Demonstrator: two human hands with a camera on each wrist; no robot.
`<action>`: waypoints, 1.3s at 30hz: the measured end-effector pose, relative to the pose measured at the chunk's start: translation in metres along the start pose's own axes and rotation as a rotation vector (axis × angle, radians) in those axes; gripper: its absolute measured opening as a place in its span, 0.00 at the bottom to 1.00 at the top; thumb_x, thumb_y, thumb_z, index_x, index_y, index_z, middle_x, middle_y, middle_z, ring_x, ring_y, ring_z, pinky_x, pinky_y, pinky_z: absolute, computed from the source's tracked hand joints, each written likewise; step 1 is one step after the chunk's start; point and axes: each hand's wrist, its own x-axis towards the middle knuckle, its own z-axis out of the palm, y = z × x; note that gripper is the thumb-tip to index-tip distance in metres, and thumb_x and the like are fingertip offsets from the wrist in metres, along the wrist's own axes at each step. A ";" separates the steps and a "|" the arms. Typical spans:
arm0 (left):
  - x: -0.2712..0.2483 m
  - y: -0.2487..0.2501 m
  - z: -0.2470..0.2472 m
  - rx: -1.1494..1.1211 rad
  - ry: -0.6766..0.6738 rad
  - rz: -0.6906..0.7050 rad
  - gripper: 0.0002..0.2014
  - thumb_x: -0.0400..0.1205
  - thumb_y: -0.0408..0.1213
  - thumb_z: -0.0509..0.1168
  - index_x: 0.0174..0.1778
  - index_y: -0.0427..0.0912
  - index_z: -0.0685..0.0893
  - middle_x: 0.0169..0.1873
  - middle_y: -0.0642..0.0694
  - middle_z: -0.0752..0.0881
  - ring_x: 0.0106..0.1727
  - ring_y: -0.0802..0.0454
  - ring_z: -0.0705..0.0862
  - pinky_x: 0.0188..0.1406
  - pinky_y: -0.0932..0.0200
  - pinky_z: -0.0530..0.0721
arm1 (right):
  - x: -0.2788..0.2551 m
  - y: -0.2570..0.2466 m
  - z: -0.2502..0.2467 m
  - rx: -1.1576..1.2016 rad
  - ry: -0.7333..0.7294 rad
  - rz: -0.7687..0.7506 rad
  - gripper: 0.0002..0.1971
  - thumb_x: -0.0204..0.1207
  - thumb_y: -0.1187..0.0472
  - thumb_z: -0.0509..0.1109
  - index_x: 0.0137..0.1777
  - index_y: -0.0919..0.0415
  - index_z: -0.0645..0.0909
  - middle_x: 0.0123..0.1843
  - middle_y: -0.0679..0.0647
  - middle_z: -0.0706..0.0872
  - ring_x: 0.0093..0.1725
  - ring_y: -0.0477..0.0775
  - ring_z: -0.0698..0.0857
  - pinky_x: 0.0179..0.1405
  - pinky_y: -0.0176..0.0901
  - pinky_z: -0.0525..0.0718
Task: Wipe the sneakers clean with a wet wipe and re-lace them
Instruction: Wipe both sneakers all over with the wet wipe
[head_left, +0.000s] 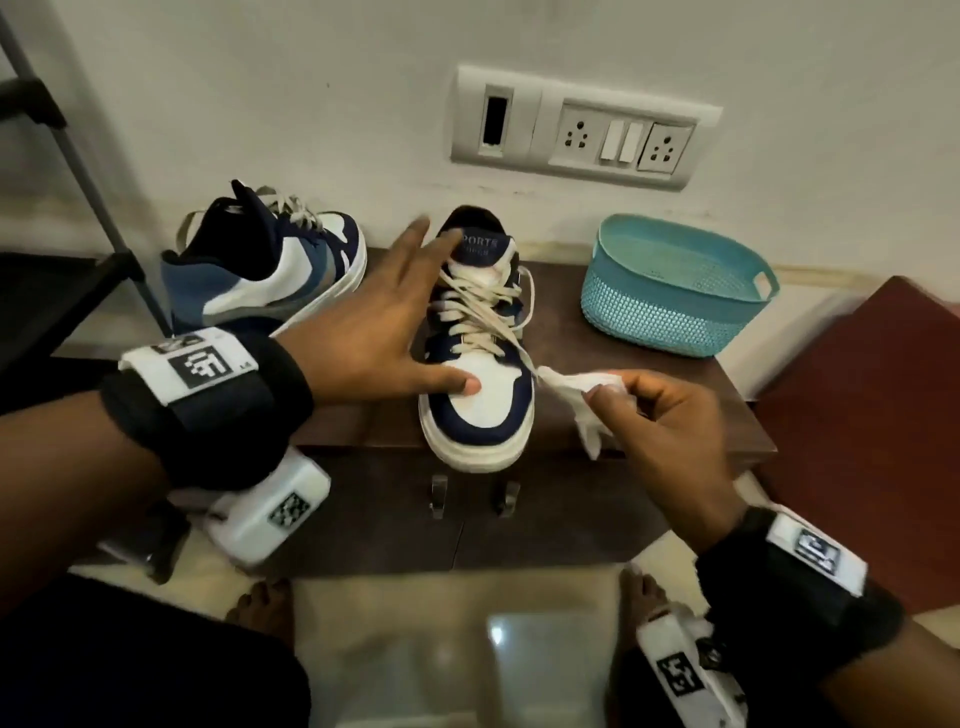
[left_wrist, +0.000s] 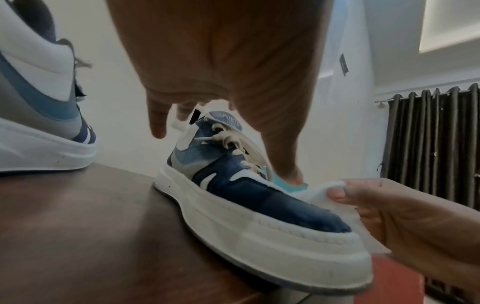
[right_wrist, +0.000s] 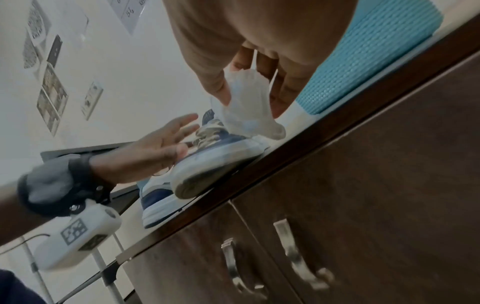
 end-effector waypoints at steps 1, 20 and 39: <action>0.002 0.004 -0.003 0.025 -0.006 0.045 0.64 0.67 0.67 0.77 0.89 0.56 0.42 0.89 0.49 0.35 0.90 0.49 0.44 0.83 0.57 0.50 | -0.005 0.006 0.008 -0.007 0.007 0.000 0.11 0.81 0.70 0.73 0.46 0.53 0.92 0.40 0.47 0.94 0.39 0.40 0.87 0.42 0.35 0.85; 0.026 0.006 -0.007 0.134 -0.097 0.090 0.56 0.58 0.72 0.77 0.84 0.70 0.62 0.88 0.43 0.37 0.89 0.36 0.44 0.88 0.39 0.52 | -0.091 0.029 0.100 -0.146 0.190 -0.330 0.16 0.85 0.73 0.68 0.71 0.72 0.83 0.75 0.62 0.82 0.79 0.59 0.78 0.78 0.62 0.77; 0.030 0.003 -0.019 0.189 -0.205 0.113 0.62 0.50 0.84 0.70 0.83 0.77 0.55 0.87 0.50 0.33 0.89 0.37 0.45 0.88 0.40 0.53 | -0.064 -0.002 0.038 0.935 0.451 0.536 0.15 0.86 0.54 0.67 0.65 0.64 0.85 0.60 0.62 0.92 0.57 0.60 0.92 0.53 0.54 0.92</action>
